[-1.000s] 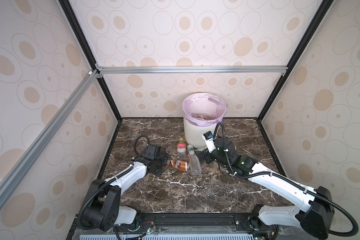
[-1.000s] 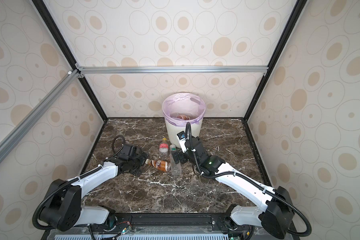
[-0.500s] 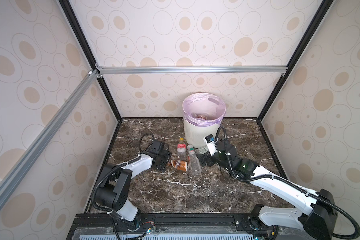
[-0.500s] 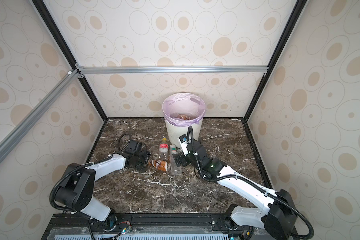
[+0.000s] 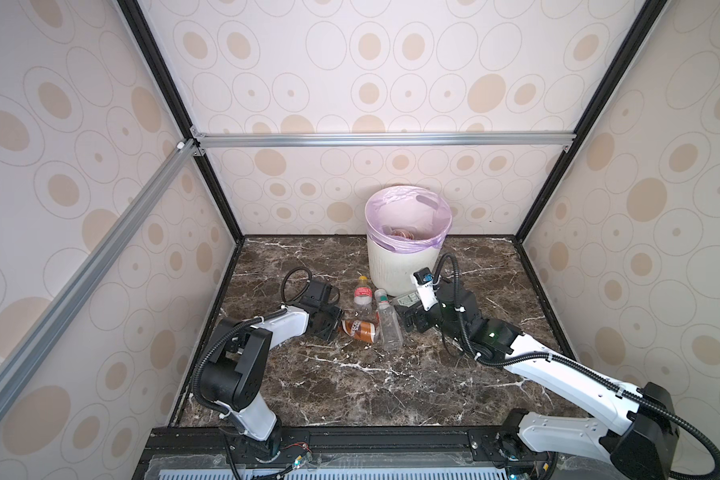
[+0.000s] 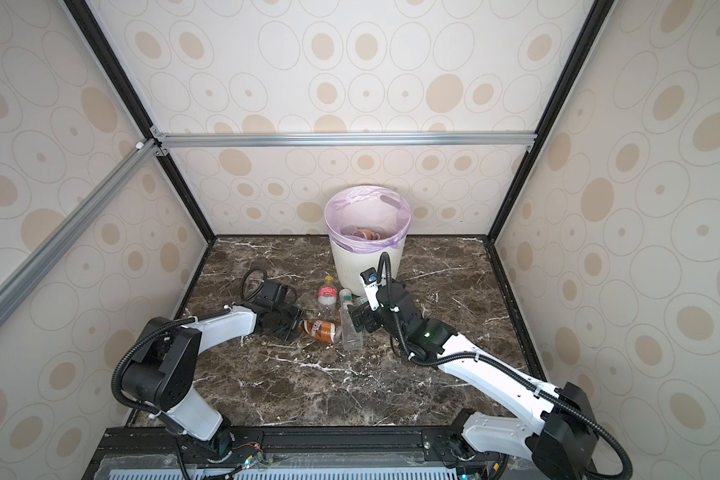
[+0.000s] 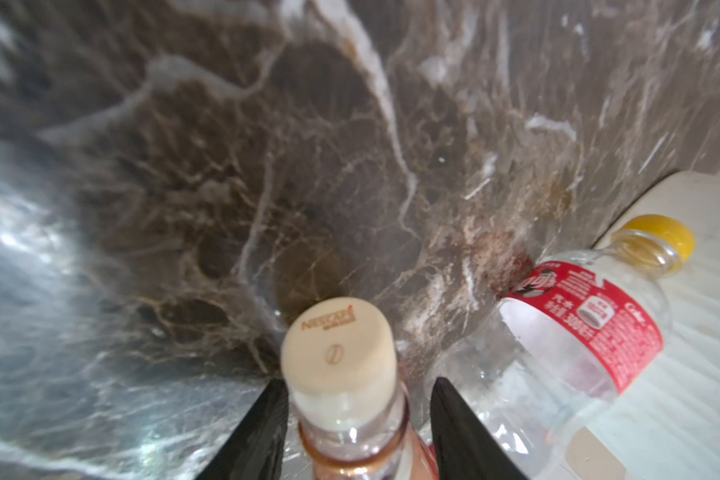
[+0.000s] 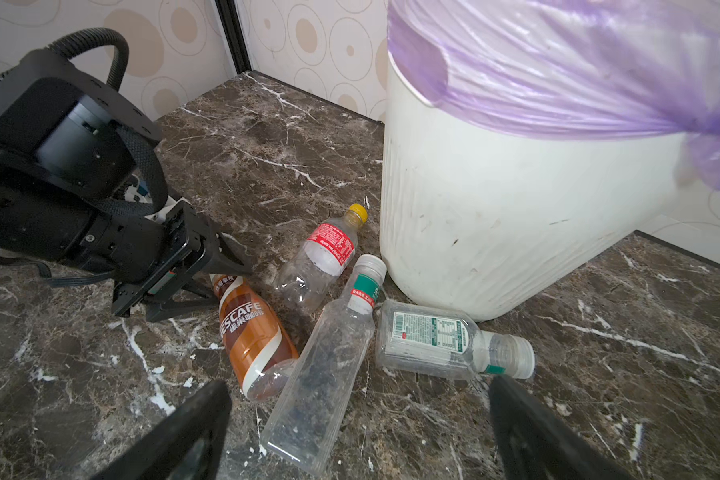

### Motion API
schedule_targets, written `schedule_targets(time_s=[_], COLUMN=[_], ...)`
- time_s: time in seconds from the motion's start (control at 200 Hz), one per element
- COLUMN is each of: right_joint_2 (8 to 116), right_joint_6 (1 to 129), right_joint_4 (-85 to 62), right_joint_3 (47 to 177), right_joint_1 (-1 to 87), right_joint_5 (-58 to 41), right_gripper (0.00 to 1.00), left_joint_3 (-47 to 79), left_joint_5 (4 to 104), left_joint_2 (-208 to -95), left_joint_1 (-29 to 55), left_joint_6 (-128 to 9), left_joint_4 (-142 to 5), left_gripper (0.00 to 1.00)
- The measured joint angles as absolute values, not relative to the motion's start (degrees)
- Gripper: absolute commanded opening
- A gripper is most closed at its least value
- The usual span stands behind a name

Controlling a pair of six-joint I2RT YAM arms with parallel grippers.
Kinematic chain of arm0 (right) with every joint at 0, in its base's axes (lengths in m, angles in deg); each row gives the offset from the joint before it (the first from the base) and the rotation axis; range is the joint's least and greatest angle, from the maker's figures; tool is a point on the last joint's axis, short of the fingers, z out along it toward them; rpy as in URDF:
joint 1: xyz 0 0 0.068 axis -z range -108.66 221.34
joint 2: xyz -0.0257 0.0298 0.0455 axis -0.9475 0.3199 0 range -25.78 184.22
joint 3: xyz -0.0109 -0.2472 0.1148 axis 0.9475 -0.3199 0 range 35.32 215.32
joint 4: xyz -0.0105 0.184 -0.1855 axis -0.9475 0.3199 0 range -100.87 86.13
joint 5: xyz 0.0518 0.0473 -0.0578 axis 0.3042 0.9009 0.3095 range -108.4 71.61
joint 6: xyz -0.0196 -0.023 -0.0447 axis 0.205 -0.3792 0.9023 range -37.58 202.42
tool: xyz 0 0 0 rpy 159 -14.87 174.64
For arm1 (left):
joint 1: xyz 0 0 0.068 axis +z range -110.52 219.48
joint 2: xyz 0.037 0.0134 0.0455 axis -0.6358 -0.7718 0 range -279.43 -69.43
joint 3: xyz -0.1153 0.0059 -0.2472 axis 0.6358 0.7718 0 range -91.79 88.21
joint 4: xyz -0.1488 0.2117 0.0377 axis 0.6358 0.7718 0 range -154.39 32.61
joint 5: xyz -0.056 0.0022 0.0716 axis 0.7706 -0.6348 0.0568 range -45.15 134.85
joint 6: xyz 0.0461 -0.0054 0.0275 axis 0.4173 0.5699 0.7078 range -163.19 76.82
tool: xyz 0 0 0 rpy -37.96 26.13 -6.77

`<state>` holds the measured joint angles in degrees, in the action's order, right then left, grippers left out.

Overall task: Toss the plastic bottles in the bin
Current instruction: 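Lower the left gripper onto the second Nescafe bottle and close on it, then lift the Nescafe bottle with the left gripper while the right moves toward it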

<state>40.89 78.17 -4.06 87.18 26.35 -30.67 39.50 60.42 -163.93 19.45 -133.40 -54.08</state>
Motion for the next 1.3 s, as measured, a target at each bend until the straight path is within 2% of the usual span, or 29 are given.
schedule_targets(time_s=[0.065,0.145,0.3,0.695,1.085,1.3], right_joint_2=[40.9,40.9,40.9,41.5,47.3,53.0], right_joint_6=[78.2,78.3,78.4,78.3,76.9,76.8], right_joint_4=[-4.1,-4.1,-4.1,-4.3,-5.1,-5.5], right_joint_3=[87.2,87.2,87.1,87.0,87.4,91.3], right_joint_1=[26.4,26.4,26.4,26.4,25.8,23.3], right_joint_5=[-30.8,-31.1,-31.7,-31.8,-28.5,-26.7], right_gripper=[0.99,0.99,1.00,1.00,1.00,0.99], left_joint_3=[39.7,39.8,39.9,40.1,40.0,35.0], left_joint_5=[60.4,60.5,60.0,56.9,52.4,49.7], left_joint_2=[-164.1,-164.2,-164.4,-163.7,-159.3,-159.0], left_joint_1=[19.4,19.4,19.4,20.5,27.6,28.1], left_joint_6=[-133.4,-133.4,-132.5,-129.2,-120.9,-114.4], left_joint_4=[-54.7,-55.4,-56.3,-56.1,-53.1,-51.4], left_gripper=[0.48,0.38,0.34,0.33,0.33,0.33])
